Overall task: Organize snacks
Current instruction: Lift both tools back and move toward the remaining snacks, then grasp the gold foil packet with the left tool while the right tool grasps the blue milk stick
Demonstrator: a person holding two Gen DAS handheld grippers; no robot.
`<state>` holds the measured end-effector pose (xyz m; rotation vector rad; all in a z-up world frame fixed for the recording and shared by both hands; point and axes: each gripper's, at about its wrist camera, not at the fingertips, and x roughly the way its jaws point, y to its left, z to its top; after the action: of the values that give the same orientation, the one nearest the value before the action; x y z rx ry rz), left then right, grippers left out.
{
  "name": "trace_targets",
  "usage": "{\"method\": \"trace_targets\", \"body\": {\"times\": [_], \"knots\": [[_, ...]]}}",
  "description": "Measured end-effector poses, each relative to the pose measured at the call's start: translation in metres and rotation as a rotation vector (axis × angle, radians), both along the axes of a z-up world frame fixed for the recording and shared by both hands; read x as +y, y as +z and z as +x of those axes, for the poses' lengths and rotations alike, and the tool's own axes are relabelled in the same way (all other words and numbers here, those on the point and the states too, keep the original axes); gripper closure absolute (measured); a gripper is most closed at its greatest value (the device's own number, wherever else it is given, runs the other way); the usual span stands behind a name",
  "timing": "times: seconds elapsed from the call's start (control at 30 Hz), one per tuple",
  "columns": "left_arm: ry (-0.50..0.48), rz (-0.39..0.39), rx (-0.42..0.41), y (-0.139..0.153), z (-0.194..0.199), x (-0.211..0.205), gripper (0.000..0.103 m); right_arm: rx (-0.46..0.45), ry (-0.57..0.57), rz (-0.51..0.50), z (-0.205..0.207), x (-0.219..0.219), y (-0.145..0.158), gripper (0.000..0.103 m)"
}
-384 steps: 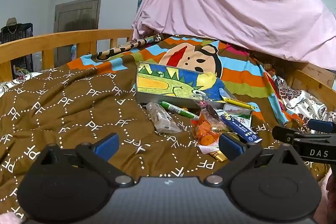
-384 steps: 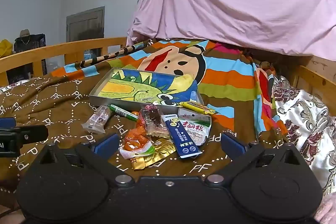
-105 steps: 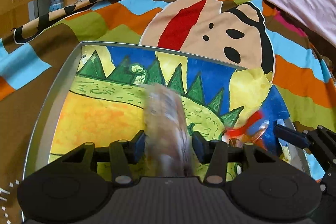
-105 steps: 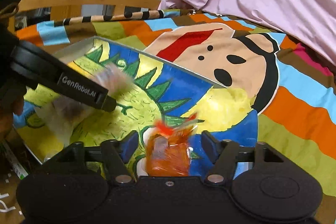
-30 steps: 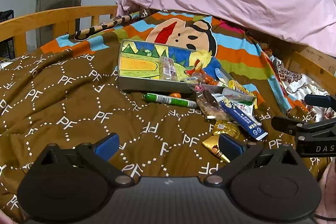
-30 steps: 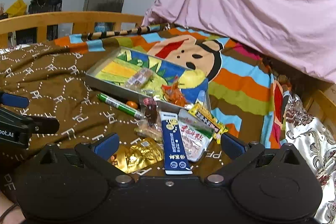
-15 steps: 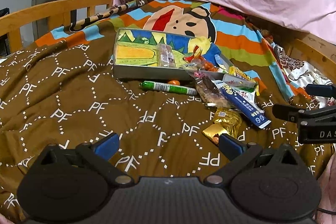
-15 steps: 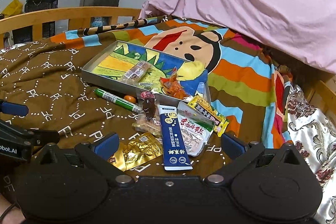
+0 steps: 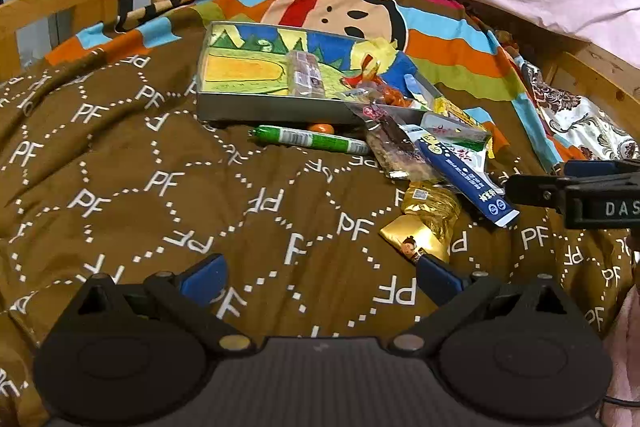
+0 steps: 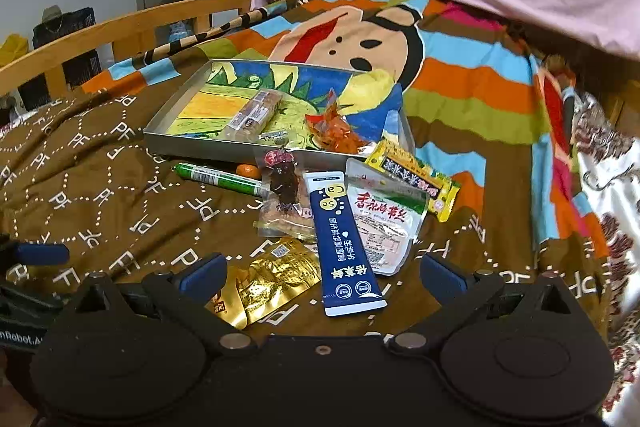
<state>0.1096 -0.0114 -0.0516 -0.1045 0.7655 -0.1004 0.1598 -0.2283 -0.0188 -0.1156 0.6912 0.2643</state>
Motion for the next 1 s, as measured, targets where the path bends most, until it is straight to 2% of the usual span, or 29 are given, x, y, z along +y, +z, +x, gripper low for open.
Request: {"method": "trace_targets", "body": {"times": [0.2, 0.3, 0.57, 0.67, 0.77, 1.0], "knots": [[-0.051, -0.051, 0.013, -0.006, 0.013, -0.003, 0.001, 0.064, 0.03, 0.102, 0.022, -0.01, -0.009, 0.001], [-0.112, -0.088, 0.013, -0.01, 0.024, -0.006, 0.001, 0.083, 0.05, 0.133, 0.036, -0.014, -0.013, 0.001], [-0.268, -0.112, 0.008, -0.016, 0.058, -0.019, 0.001, 0.077, 0.128, 0.038, 0.071, -0.015, -0.028, 0.004], [-0.311, -0.127, 0.016, -0.022, 0.07, -0.025, 0.001, 0.06, 0.165, -0.018, 0.079, -0.011, -0.034, 0.009], [-0.362, -0.109, 0.015, -0.028, 0.077, -0.033, 0.001, 0.052, 0.18, -0.054, 0.085, -0.008, -0.039, 0.014], [-0.435, -0.116, 0.024, -0.04, 0.093, -0.042, 0.009, 0.09, 0.194, -0.042, 0.098, -0.005, -0.047, 0.029]]}}
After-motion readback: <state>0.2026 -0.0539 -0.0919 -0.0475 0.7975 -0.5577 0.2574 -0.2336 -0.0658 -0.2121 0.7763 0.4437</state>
